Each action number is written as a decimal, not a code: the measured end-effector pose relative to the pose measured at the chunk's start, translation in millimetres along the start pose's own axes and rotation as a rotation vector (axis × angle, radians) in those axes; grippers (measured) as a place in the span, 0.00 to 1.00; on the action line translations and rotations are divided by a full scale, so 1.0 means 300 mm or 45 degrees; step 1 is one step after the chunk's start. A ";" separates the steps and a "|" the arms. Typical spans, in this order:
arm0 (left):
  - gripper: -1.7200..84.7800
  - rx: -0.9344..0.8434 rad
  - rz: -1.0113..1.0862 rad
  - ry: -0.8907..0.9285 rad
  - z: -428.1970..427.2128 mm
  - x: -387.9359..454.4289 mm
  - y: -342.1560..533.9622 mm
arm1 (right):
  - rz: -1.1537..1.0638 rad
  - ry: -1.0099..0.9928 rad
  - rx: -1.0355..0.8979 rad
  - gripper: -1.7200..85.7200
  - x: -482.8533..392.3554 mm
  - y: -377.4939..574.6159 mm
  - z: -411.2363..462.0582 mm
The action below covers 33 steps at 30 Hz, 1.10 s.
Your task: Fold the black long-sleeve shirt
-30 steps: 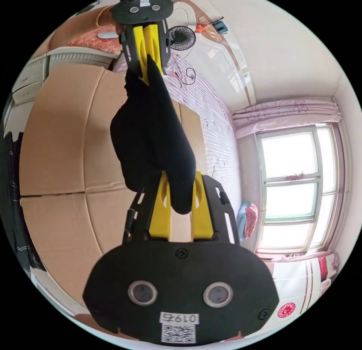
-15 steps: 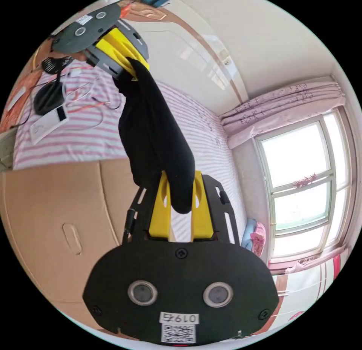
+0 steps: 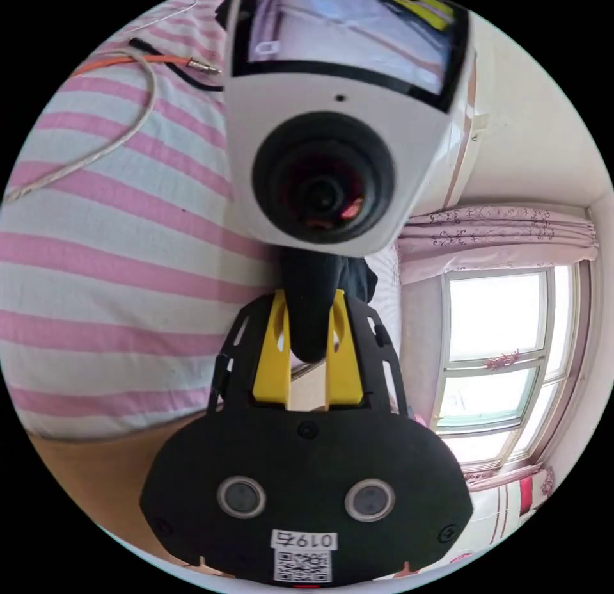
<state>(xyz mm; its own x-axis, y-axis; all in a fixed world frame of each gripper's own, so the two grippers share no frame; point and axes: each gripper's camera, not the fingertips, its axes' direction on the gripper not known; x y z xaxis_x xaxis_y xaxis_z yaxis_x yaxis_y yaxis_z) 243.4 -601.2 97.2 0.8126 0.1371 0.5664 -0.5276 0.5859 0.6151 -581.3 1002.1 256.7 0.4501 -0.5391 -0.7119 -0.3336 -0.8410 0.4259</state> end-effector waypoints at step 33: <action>0.03 0.431 -0.502 0.584 -0.749 -0.102 0.591 | 0.674 -0.677 0.246 0.02 -0.235 2.135 -1.221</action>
<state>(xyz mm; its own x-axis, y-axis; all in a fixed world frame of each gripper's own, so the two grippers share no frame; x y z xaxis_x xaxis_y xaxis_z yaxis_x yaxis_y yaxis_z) 180.6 -322.0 65.7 0.9427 0.3330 0.0221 -0.1590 0.3898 0.9071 -523.4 484.5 784.2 -0.2514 -0.7313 -0.6341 -0.5539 -0.4285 0.7138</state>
